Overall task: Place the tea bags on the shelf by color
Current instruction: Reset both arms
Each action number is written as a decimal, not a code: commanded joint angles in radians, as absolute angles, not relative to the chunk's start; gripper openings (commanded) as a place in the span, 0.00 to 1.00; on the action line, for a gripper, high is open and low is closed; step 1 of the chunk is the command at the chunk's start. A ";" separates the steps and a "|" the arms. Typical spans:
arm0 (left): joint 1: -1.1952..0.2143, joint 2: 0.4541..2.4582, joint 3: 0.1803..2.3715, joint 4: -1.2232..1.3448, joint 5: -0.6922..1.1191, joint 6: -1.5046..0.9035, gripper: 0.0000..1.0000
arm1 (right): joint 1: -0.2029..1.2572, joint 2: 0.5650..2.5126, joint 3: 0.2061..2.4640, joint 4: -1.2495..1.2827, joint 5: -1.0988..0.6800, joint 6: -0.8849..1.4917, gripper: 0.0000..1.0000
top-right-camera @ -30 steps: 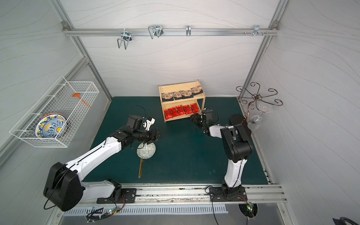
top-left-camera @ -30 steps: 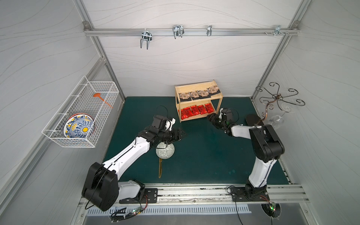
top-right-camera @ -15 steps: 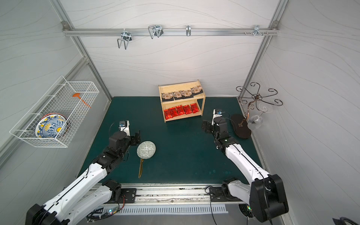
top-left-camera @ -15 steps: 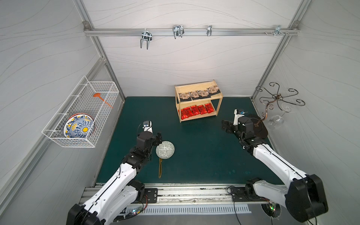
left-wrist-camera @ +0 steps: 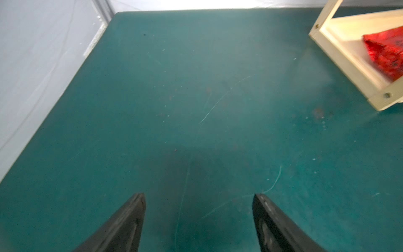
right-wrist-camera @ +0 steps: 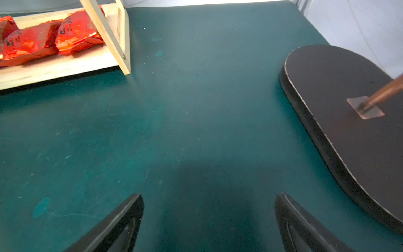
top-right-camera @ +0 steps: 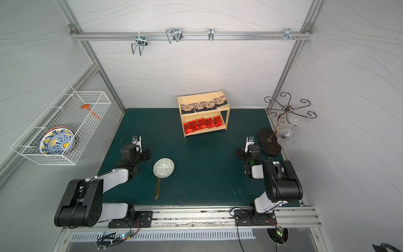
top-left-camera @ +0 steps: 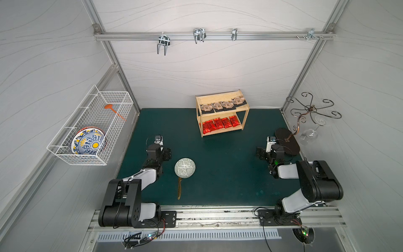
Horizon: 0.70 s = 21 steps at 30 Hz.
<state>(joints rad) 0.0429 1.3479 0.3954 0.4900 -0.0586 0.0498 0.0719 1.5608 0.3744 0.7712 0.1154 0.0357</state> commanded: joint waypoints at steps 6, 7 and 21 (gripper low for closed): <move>0.094 1.366 0.438 0.589 0.080 0.033 0.85 | 0.054 1.569 0.433 0.809 0.012 0.037 0.99; 0.095 1.364 0.430 0.605 0.083 0.020 0.85 | 0.055 1.566 0.433 0.804 0.014 0.037 0.99; 0.063 1.558 0.418 0.849 -0.026 -0.056 0.92 | 0.091 1.568 0.451 0.773 0.049 0.002 0.99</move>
